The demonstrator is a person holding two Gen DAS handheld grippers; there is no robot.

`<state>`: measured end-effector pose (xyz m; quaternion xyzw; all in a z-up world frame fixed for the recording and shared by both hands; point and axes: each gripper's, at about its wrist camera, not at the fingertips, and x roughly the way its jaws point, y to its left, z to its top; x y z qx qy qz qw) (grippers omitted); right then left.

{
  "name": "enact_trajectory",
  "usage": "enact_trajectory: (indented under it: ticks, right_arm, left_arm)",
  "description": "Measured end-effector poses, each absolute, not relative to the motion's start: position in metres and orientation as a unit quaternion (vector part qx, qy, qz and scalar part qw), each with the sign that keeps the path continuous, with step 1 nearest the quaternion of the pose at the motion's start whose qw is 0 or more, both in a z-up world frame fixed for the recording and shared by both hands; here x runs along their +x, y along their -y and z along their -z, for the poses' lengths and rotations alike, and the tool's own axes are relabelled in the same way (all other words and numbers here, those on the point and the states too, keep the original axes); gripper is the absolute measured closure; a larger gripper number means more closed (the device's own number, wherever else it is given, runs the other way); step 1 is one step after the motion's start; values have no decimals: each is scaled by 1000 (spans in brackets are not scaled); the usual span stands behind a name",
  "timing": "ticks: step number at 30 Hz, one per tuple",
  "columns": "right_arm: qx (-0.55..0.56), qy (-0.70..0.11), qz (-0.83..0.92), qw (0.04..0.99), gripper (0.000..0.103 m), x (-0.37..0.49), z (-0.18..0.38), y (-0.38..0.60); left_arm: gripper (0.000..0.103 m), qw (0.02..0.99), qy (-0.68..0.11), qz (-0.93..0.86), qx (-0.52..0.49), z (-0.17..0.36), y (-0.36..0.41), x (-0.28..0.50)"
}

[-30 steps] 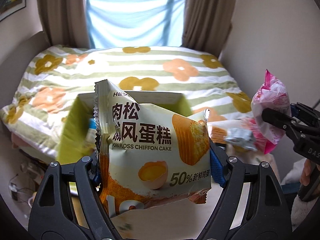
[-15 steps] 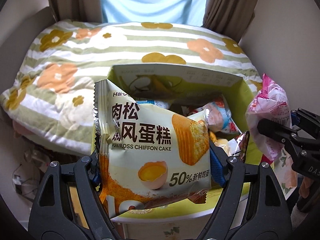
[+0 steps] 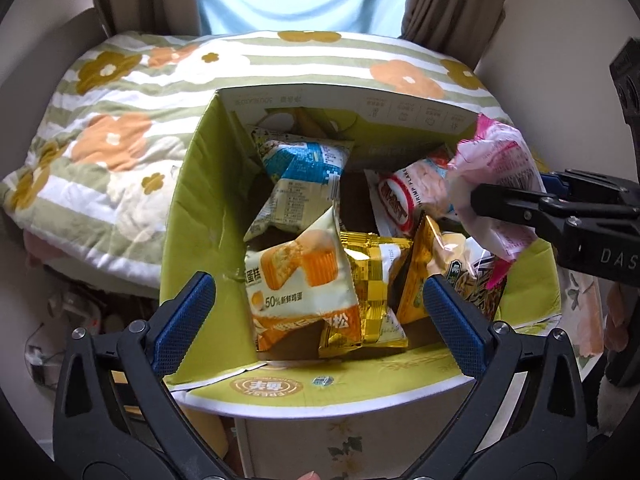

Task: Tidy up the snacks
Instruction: 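Carry both packets over the yellow box and open the left gripper, then open the right gripper to drop the pink bread packet into the box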

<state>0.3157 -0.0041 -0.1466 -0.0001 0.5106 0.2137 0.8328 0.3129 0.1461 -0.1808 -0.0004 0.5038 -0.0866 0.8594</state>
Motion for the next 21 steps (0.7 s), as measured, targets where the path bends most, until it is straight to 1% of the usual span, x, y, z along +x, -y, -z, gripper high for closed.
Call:
enact_trajectory:
  ticks: [1, 3, 4, 5, 9, 12, 21]
  right_arm:
    - [3, -509, -217, 833, 60, 316, 146, 2]
    - [15, -490, -223, 842, 48, 316, 143, 1]
    - [21, -480, -225, 848, 22, 315, 140, 1]
    - [24, -471, -226, 852, 0, 314, 137, 1]
    - [12, -453, -228, 862, 0, 305, 130, 2]
    - [13, -456, -225, 861, 0, 301, 128, 8]
    - [7, -440, -215, 872, 0, 275, 109, 15]
  left_arm:
    - [0, 860, -504, 84, 0, 181, -146, 312]
    - [0, 860, -505, 80, 0, 181, -147, 310]
    - [0, 859, -505, 79, -1, 180, -146, 310]
    - [0, 859, -506, 78, -2, 180, -146, 309]
    - [0, 858, -508, 75, -4, 178, -143, 304]
    - [0, 859, -507, 74, -5, 175, -141, 299]
    - [0, 872, -483, 80, 1, 153, -136, 278]
